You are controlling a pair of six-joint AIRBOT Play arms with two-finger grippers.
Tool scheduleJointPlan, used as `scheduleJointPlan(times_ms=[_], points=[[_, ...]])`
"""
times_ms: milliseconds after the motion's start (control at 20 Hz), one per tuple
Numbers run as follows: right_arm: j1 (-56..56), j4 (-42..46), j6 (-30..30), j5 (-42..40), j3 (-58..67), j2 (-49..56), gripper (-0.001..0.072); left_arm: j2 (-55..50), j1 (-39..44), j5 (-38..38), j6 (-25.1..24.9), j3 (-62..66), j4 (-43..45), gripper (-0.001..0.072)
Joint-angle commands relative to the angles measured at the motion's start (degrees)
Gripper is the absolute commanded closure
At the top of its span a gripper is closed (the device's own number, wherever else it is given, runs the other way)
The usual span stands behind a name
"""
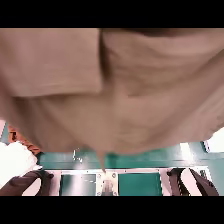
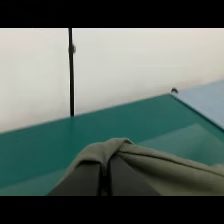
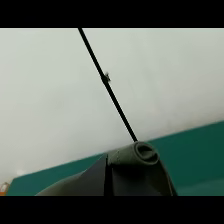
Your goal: Fold the shirts.
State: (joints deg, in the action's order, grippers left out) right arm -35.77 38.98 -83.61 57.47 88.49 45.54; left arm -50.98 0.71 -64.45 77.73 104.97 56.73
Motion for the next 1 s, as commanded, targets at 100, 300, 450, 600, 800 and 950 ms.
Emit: scheduleJointPlan(times_ms=[100,300,450,600,800,950], points=[[4.2,0.0,7.8,-4.4,-19.5,10.4,0.0698,-13.6,0.0,3.3,-4.5,-17.7,-8.5,0.0678],[10.1,0.0,12.4,-13.2,-26.6,26.3,0.0698,-28.8,0.0,11.7,-5.8,-24.1,-9.4,0.0678],[12.0,-3.2,15.1,-15.3,-24.1,40.8,0.0698,-39.3,0.0,18.3,-8.3,-24.0,-16.4,0.0678],[12.5,-6.6,15.3,-14.9,-18.3,51.2,0.0698,-45.4,0.0,24.2,-12.9,-24.0,-23.1,0.0678],[12.5,-7.1,15.3,-14.1,-8.8,57.3,0.0697,-46.8,0.0,33.2,-13.0,-23.8,-24.2,0.0678],[12.5,-7.1,15.3,-14.2,-2.7,58.1,0.0698,-46.8,0.0,34.0,-13.7,-21.1,-24.5,0.0678]])
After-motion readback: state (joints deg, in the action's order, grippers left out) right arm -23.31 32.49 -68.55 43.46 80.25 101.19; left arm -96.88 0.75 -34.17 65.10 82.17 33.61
